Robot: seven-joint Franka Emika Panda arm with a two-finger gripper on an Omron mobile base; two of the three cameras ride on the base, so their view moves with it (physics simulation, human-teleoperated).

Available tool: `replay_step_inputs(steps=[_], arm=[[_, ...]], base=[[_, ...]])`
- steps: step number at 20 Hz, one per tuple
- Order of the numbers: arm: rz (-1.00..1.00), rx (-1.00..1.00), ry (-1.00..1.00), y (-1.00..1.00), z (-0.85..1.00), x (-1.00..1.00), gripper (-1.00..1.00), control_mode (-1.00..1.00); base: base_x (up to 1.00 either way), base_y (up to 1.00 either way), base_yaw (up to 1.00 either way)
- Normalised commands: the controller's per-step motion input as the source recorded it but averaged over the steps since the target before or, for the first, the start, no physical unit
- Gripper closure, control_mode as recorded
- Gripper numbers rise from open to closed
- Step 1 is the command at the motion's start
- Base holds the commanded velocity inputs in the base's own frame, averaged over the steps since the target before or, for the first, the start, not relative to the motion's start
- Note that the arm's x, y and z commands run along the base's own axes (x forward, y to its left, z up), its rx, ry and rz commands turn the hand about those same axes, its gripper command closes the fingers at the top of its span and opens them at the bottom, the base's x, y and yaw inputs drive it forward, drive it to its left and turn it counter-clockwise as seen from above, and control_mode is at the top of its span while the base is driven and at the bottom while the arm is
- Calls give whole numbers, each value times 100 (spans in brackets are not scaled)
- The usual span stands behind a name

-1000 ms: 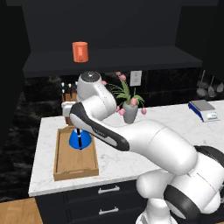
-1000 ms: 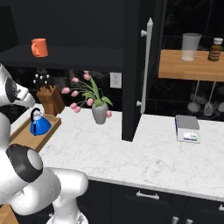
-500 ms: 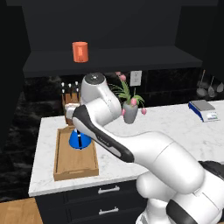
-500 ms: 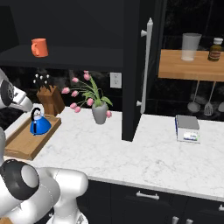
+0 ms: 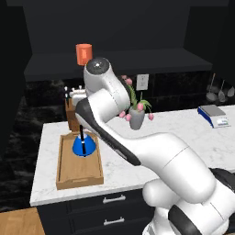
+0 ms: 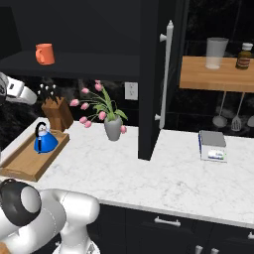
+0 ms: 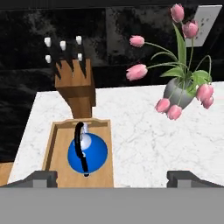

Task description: Pick the kettle from the counter and place it on the tray. Then pick the mug from the cabinet and place it on the tray. Then close the cabinet doors.

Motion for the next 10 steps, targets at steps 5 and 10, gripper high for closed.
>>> replay_step_inputs(steps=[5,10], arm=[[0,-14,-8,0,80,43,-100,-100],[0,0,1,0,47,27,-100,-100]], base=[[0,0,0],[0,0,0]])
